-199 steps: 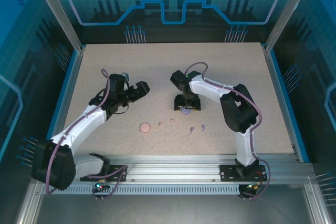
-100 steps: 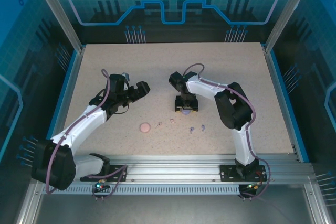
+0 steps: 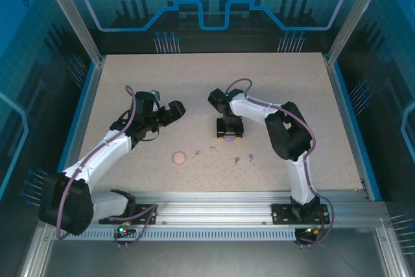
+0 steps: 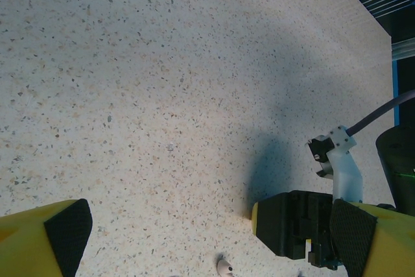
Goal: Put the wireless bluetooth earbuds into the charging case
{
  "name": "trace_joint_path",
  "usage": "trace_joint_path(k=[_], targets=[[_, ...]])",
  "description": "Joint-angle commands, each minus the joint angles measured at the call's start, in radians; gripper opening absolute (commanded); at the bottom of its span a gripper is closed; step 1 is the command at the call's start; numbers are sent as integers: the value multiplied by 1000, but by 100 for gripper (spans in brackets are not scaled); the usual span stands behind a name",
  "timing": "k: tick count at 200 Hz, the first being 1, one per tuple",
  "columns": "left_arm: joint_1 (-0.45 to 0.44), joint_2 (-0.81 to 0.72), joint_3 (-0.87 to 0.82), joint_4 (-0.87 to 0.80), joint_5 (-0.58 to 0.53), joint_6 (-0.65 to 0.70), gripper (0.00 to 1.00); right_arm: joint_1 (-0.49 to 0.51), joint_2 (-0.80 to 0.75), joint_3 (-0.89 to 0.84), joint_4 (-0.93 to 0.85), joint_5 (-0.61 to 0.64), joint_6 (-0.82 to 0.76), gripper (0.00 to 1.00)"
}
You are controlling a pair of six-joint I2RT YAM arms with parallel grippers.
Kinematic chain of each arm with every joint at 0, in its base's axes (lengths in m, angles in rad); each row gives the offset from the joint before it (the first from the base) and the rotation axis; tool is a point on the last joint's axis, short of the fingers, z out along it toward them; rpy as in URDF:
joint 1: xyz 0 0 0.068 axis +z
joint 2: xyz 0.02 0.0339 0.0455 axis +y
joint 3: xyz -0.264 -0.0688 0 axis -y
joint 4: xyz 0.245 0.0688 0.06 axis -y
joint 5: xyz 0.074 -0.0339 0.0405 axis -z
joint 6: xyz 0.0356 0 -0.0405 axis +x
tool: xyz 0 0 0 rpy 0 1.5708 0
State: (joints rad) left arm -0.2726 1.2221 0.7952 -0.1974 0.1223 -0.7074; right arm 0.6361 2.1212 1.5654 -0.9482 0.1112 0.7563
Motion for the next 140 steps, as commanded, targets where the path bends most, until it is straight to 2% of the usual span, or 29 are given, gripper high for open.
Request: trace_joint_path(k=[1, 76, 119, 140], targets=[[-8, 1, 4, 16, 55, 17, 99, 7, 12, -32, 9, 19, 10, 51], [-16, 38, 110, -52, 64, -58, 99, 7, -18, -79, 61, -1, 20, 47], [-82, 94, 177, -100, 3, -63, 99, 7, -21, -92, 97, -23, 29, 44], [-96, 139, 217, -130, 8, -63, 99, 7, -23, -97, 108, -28, 34, 44]])
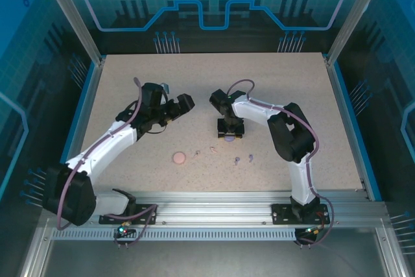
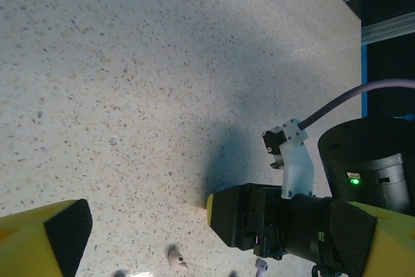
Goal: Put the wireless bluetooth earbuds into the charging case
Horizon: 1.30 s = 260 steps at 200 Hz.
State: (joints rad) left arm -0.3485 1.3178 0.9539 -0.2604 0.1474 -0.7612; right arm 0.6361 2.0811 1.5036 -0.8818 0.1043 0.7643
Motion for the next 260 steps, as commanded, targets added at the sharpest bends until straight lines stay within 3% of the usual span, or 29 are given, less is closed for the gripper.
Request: trace_joint_path(k=[1, 80, 260], targets=[[-21, 45, 59, -68, -17, -10, 99, 8, 17, -35, 42, -21, 25, 44], [-40, 31, -41, 102, -57, 11, 99, 1, -8, -50, 63, -37, 2, 43], [-104, 71, -279, 554, 62, 24, 99, -111, -121, -22, 73, -89, 108, 44]])
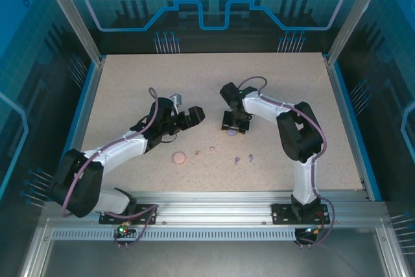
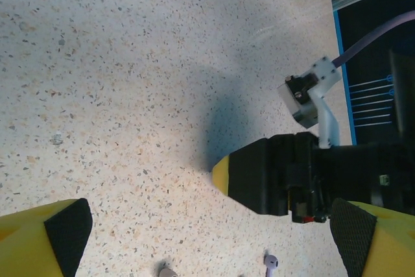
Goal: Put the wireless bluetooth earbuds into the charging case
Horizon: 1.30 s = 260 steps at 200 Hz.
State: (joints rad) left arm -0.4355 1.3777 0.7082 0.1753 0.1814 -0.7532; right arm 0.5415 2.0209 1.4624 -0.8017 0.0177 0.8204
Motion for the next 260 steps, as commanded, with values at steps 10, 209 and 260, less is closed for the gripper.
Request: trace_joint_path(k=[10, 209, 260], targets=[[-28, 21, -43, 153, 35, 21, 99, -23, -72, 27, -5, -12, 70, 45], [-114, 397, 29, 817, 24, -111, 68, -87, -189, 79, 157, -266, 540, 47], [-124, 434, 76, 832, 28, -125, 63, -74, -194, 67, 168, -273, 546, 47]])
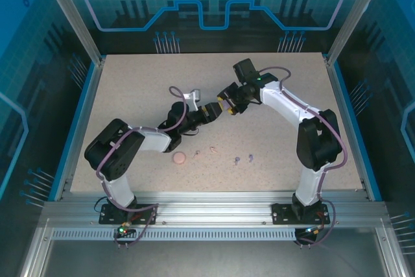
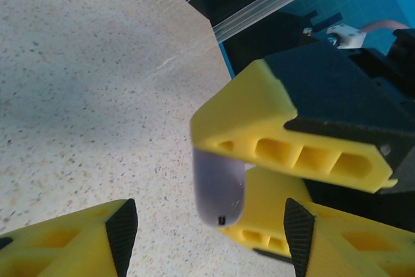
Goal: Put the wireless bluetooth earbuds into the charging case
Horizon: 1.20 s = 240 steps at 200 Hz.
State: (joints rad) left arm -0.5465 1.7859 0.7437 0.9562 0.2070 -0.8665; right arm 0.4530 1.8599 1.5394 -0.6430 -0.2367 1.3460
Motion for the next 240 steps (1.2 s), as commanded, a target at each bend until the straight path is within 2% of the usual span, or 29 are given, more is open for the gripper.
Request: trace_joint_path(k=[1, 83, 126, 213, 240], targets=[[-14, 26, 42, 51, 3, -13, 63, 15, -33, -11, 10, -19, 21, 47], [-39, 71, 67, 85, -44, -25, 49, 21, -49, -30, 26, -25, 31, 47], [-44, 81, 67, 99, -67, -37, 37, 19, -51, -38, 30, -23, 35, 47], [-68, 99, 41, 174, -160, -71, 33, 23, -62, -58, 53, -25, 68, 47], [-78, 105, 42, 185, -182, -79, 29, 24, -67, -60, 53, -24, 72, 47]])
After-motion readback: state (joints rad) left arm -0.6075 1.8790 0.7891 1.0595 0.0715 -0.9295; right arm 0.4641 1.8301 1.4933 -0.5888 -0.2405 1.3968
